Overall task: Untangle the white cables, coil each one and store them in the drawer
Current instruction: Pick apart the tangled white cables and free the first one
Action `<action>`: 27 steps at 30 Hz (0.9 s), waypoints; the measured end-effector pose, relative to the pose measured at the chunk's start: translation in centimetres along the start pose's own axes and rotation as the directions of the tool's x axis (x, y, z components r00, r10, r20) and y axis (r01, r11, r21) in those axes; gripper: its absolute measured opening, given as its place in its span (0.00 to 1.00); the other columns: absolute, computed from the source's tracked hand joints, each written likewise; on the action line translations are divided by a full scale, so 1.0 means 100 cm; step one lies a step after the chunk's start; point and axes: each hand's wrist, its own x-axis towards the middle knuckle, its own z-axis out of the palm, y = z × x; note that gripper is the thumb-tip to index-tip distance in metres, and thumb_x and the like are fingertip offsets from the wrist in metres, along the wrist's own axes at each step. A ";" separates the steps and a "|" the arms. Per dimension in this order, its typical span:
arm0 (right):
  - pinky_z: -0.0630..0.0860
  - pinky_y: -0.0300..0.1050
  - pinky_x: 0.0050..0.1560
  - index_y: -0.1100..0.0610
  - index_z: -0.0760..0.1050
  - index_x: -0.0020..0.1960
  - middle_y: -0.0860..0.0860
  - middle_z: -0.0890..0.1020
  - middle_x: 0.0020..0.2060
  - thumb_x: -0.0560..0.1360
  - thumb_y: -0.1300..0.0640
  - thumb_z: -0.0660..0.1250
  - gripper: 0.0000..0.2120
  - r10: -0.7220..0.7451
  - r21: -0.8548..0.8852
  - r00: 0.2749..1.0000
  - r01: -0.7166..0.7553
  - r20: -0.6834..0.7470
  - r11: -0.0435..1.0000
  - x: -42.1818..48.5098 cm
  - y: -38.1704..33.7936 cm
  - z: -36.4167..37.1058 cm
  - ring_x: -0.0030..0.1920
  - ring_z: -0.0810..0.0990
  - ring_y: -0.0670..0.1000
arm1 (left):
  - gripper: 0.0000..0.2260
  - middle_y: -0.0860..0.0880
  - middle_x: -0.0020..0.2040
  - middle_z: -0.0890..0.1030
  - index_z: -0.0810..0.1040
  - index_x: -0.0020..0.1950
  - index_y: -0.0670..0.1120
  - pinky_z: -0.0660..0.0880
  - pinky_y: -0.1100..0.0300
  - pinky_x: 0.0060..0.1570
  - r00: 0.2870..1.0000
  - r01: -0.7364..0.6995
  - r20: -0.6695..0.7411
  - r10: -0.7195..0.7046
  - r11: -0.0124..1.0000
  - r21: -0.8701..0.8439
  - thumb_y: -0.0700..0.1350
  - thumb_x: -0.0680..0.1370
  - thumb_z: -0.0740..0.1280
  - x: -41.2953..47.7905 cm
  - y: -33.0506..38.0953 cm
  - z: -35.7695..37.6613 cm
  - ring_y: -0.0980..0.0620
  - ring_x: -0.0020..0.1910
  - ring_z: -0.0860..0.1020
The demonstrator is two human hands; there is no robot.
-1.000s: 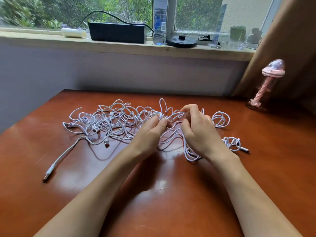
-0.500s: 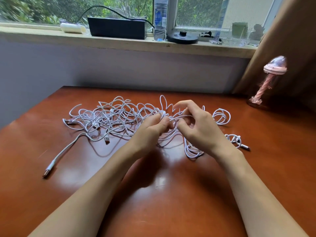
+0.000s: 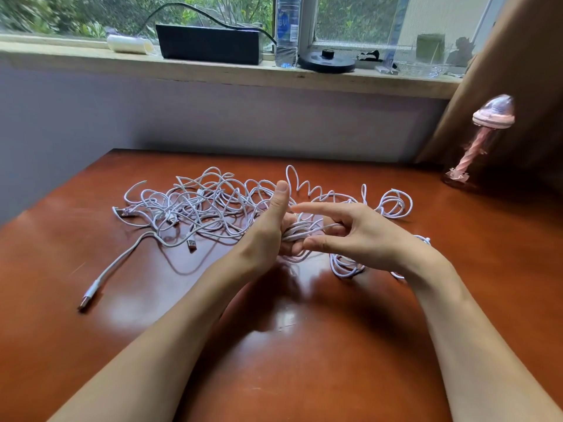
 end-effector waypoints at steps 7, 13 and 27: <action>0.59 0.36 0.32 0.49 0.83 0.54 0.46 0.63 0.29 0.72 0.50 0.78 0.12 -0.046 -0.032 0.991 0.043 -0.125 0.999 0.006 0.005 0.002 0.31 0.61 0.45 | 0.44 0.47 0.26 0.72 0.73 0.28 0.42 0.64 0.65 0.31 1.000 -0.011 -0.007 0.011 0.996 -0.087 0.72 0.76 0.33 0.002 0.002 0.001 0.54 0.26 0.68; 0.81 0.46 0.51 0.52 0.87 0.50 0.48 0.88 0.40 0.70 0.55 0.79 0.09 -0.043 0.004 0.975 0.045 -0.217 0.999 0.010 0.013 -0.003 0.42 0.84 0.46 | 0.46 0.47 0.27 0.73 0.76 0.37 0.35 0.59 0.56 0.33 0.997 -0.077 -0.015 0.076 0.994 -0.082 0.68 0.78 0.31 0.006 0.000 0.001 0.51 0.27 0.66; 0.77 0.33 0.46 0.49 0.85 0.53 0.41 0.87 0.44 0.73 0.52 0.75 0.08 -0.100 -0.001 0.939 0.106 -0.328 0.994 0.012 0.022 -0.003 0.43 0.83 0.36 | 0.10 0.45 0.51 0.81 0.74 0.56 0.42 0.76 0.62 0.53 0.944 -0.257 -0.220 0.247 0.966 -0.017 0.42 0.77 0.70 0.008 -0.006 -0.004 0.55 0.51 0.80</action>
